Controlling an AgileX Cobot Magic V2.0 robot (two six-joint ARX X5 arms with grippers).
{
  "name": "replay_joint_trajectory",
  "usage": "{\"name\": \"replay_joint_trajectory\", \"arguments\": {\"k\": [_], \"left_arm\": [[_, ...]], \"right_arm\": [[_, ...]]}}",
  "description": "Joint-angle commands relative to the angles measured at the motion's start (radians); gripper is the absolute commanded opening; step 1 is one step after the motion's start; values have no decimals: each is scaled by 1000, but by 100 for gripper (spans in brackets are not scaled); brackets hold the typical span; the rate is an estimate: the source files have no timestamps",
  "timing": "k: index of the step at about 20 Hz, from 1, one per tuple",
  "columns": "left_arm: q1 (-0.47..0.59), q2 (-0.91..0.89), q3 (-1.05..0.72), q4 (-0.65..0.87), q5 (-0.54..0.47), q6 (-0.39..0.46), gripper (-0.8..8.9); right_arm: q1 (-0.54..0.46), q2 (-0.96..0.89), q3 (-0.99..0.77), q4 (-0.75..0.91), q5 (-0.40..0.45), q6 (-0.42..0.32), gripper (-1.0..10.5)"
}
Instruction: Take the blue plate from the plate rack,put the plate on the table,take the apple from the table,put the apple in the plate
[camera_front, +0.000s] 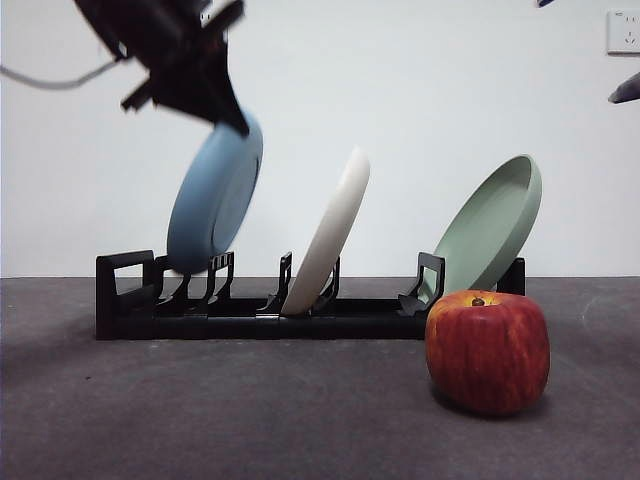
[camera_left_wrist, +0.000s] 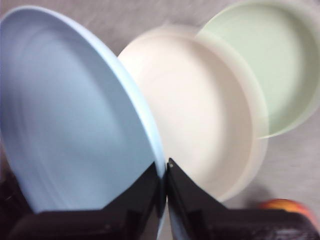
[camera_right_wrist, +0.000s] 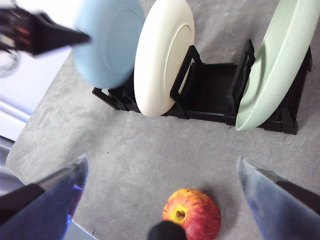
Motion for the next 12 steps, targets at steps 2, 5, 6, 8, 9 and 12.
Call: {"name": "replay_joint_trajectory", "arguments": {"k": [2,5,6,8,9,12], "left_arm": [[-14,-39,183,-195,19,57,-8],[-58,-120,262,-346,13,120,-8],[-79,-159,262,-387,5,132,-8],[-132,-229,262,-478,-109,159,-8],[-162,-256,262,-514,-174,159,-8],[-282,-319,253,-581,-250,153,-8]], "right_arm": [[1,0,4,7,1,6,503],[1,0,4,6,1,6,503],[1,0,4,6,1,6,503],[1,0,4,6,1,6,503],[1,0,4,6,1,6,503],[1,0,4,6,1,6,503]]}}
